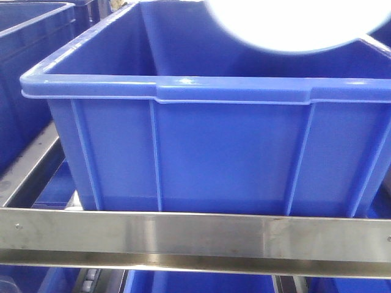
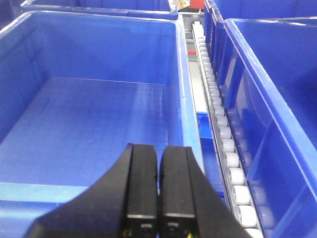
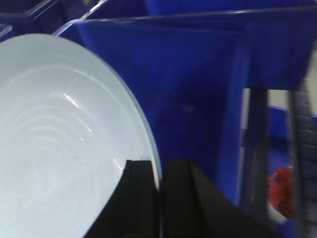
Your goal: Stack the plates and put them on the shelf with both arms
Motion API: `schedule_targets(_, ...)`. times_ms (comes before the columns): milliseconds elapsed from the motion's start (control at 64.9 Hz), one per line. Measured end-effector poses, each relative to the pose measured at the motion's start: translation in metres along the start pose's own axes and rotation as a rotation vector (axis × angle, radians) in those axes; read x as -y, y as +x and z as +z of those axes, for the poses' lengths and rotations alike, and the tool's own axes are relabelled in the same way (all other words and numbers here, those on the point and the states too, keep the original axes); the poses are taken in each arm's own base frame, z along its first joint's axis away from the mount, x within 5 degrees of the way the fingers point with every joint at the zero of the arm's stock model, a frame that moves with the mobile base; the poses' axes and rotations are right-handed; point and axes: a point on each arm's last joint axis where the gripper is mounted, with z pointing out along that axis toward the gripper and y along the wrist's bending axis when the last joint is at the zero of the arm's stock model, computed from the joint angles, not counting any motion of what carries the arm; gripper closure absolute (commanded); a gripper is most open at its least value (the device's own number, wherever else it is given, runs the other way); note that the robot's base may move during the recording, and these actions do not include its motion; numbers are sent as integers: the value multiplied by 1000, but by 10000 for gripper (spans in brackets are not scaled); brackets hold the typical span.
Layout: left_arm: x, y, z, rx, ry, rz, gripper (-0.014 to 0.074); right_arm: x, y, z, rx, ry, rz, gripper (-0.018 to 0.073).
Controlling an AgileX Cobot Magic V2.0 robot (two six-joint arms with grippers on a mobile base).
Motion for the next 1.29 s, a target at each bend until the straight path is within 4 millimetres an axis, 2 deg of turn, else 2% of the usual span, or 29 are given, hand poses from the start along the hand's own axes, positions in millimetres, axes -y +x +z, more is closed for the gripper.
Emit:
schedule_targets(108,0,0,0,0,0,0,514,-13,6,35,-16,-41,-10,473)
schedule_targets(231,0,0,0,0,0,0,514,-16,19,66,-68,-43,-6,334)
schedule_targets(339,0,0,0,0,0,0,514,-16,28,83,-101,-38,29,212)
schedule_targets(447,0,0,0,0,0,0,514,-16,29,92,-106,-36,47,181)
schedule_targets(601,0,0,0,0,0,0,514,-17,21,89,-65,-39,55,192)
schedule_targets(694,0,0,0,0,0,0,514,-17,14,82,-51,-42,47,263)
schedule_targets(848,0,0,0,0,0,0,514,-17,7,58,-57,-50,-37,520)
schedule_targets(1048,0,0,0,0,0,0,514,-12,16,10,-46,-49,-89,502)
schedule_targets(1295,0,0,0,0,0,0,514,-5,32,-64,48,-48,-90,502)
